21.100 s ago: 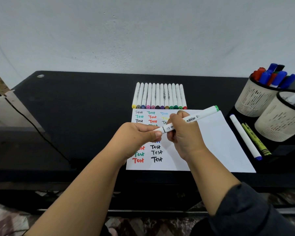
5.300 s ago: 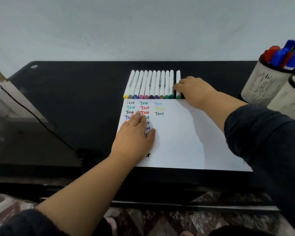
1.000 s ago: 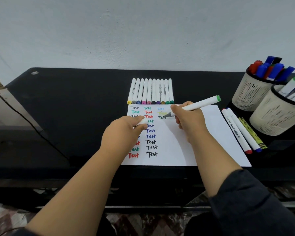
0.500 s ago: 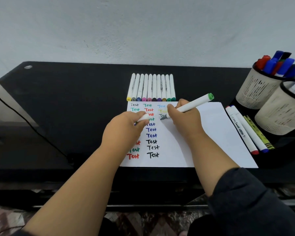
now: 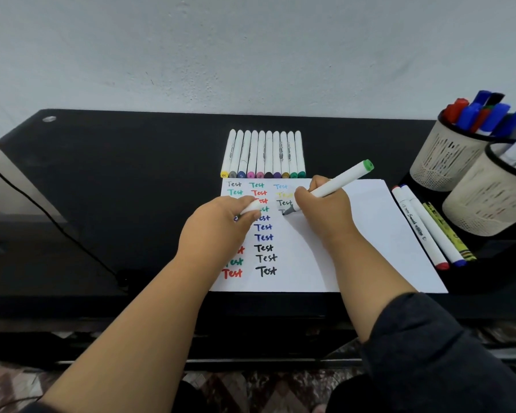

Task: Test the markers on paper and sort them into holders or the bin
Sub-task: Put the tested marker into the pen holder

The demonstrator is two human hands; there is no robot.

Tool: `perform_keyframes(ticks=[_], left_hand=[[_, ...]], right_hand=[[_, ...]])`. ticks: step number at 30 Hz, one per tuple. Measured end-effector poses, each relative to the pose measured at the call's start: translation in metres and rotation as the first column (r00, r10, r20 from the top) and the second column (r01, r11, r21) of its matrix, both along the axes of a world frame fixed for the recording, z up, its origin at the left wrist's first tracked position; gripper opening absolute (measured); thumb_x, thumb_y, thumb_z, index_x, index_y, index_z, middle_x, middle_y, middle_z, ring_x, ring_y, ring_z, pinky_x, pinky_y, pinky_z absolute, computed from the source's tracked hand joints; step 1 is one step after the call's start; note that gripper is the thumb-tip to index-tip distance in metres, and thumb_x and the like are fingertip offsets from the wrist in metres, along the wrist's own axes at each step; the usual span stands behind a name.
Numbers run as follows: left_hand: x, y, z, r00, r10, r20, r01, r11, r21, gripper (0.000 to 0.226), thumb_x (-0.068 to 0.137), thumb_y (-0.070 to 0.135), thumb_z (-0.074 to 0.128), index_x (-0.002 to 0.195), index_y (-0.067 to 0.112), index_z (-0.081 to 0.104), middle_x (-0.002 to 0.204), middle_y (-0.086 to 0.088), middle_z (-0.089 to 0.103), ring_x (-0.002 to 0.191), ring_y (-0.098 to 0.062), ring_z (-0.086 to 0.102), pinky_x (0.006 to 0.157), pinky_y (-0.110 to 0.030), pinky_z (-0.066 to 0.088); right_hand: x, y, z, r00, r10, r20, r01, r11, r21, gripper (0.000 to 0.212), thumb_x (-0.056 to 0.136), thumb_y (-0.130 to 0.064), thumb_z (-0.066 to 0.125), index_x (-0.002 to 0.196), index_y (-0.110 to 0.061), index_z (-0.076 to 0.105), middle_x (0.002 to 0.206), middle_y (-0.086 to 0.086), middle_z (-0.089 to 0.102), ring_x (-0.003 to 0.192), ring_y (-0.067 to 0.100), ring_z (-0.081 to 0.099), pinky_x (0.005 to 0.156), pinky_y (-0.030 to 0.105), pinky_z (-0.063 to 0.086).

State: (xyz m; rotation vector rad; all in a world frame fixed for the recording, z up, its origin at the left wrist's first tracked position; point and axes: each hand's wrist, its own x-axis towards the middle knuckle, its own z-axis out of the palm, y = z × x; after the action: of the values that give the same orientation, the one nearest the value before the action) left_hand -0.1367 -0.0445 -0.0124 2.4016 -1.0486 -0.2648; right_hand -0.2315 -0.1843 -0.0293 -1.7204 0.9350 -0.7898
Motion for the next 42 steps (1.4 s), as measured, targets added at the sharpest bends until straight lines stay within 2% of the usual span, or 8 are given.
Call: perform_keyframes(ticks=[7, 11, 18, 23, 30, 35, 39, 42], left_hand=[[-0.0008, 0.0011, -0.0023, 1.000, 0.001, 0.009, -0.001, 1.000, -0.022, 0.044, 0.095, 0.046, 0.044, 0.138, 0.036, 0.042, 0.139, 0.007, 0.048, 0.123, -0.013, 0.047, 0.080, -0.021, 0.032], [-0.0014, 0.0026, -0.0031, 1.000, -0.002, 0.010, 0.002, 0.999, -0.040, 0.043, 0.095, 0.046, 0.044, 0.137, 0.037, 0.044, 0.139, 0.008, 0.049, 0.123, -0.012, 0.046, 0.081, -0.021, 0.032], [-0.0006, 0.0020, -0.0042, 1.000, 0.002, 0.016, -0.001, 0.999, -0.037, 0.044, 0.095, 0.047, 0.044, 0.138, 0.036, 0.043, 0.139, 0.009, 0.048, 0.123, -0.012, 0.046, 0.082, -0.021, 0.032], [-0.0006, 0.0018, -0.0047, 1.000, -0.005, 0.014, 0.006, 1.000, -0.025, 0.045, 0.095, 0.048, 0.044, 0.138, 0.037, 0.042, 0.141, 0.009, 0.046, 0.124, -0.012, 0.045, 0.083, -0.021, 0.033], [-0.0013, 0.0028, -0.0031, 1.000, -0.009, 0.015, 0.009, 0.999, -0.033, 0.044, 0.095, 0.047, 0.044, 0.138, 0.037, 0.043, 0.140, 0.009, 0.047, 0.122, -0.011, 0.046, 0.083, -0.021, 0.035], [-0.0017, 0.0036, -0.0029, 1.000, -0.008, 0.007, 0.009, 0.999, -0.033, 0.044, 0.095, 0.047, 0.044, 0.137, 0.037, 0.043, 0.139, 0.009, 0.048, 0.119, -0.010, 0.048, 0.080, -0.019, 0.034], [-0.0027, 0.0042, -0.0029, 1.000, -0.005, -0.010, 0.005, 0.999, -0.038, 0.044, 0.095, 0.047, 0.044, 0.137, 0.037, 0.044, 0.137, 0.010, 0.049, 0.117, -0.010, 0.049, 0.079, -0.020, 0.035], [-0.0035, 0.0048, -0.0031, 1.000, -0.005, -0.027, 0.004, 0.999, -0.043, 0.043, 0.095, 0.047, 0.045, 0.137, 0.037, 0.044, 0.137, 0.010, 0.049, 0.116, -0.010, 0.050, 0.080, -0.020, 0.036]], right_hand=[[-0.0001, 0.0000, 0.0005, 0.999, -0.047, -0.017, 0.046, 0.998, -0.035, 0.036, 0.085, -0.008, 0.051, 0.062, -0.018, 0.026, 0.056, -0.005, 0.028, 0.046, 0.007, 0.028, 0.041, 0.012, 0.024], [0.0003, 0.0005, -0.0003, 0.999, -0.046, -0.009, 0.045, 0.998, -0.031, 0.037, 0.084, -0.007, 0.051, 0.061, -0.018, 0.025, 0.055, -0.006, 0.027, 0.042, 0.004, 0.030, 0.040, 0.012, 0.023], [-0.0007, -0.0007, -0.0007, 0.997, -0.075, -0.014, 0.074, 0.996, -0.042, 0.035, 0.084, -0.007, 0.050, 0.062, -0.018, 0.025, 0.057, -0.004, 0.028, 0.050, 0.009, 0.024, 0.040, 0.013, 0.022], [-0.0017, 0.0010, 0.0010, 0.997, -0.078, 0.007, 0.078, 0.996, -0.033, 0.036, 0.083, -0.003, 0.047, 0.061, -0.018, 0.023, 0.055, -0.005, 0.025, 0.040, 0.005, 0.027, 0.038, 0.013, 0.021], [-0.0019, 0.0015, 0.0007, 0.994, -0.113, 0.010, 0.113, 0.993, -0.038, 0.036, 0.083, -0.003, 0.047, 0.061, -0.018, 0.023, 0.054, -0.005, 0.026, 0.039, 0.005, 0.028, 0.039, 0.013, 0.022], [-0.0019, -0.0001, 0.0014, 0.993, -0.118, 0.019, 0.118, 0.993, -0.002, 0.034, 0.084, -0.005, 0.047, 0.063, -0.018, 0.024, 0.058, -0.004, 0.027, 0.050, 0.008, 0.025, 0.048, 0.019, 0.023], [-0.0029, 0.0006, 0.0018, 0.995, -0.095, 0.017, 0.094, 0.995, 0.016, 0.036, 0.083, -0.003, 0.047, 0.062, -0.019, 0.022, 0.056, -0.005, 0.024, 0.040, 0.006, 0.026, 0.039, 0.012, 0.021], [-0.0039, -0.0002, 0.0040, 0.994, -0.104, 0.035, 0.103, 0.994, 0.048, 0.036, 0.083, -0.002, 0.048, 0.062, -0.019, 0.023, 0.058, -0.003, 0.026, 0.046, 0.007, 0.025, 0.040, 0.011, 0.020]])
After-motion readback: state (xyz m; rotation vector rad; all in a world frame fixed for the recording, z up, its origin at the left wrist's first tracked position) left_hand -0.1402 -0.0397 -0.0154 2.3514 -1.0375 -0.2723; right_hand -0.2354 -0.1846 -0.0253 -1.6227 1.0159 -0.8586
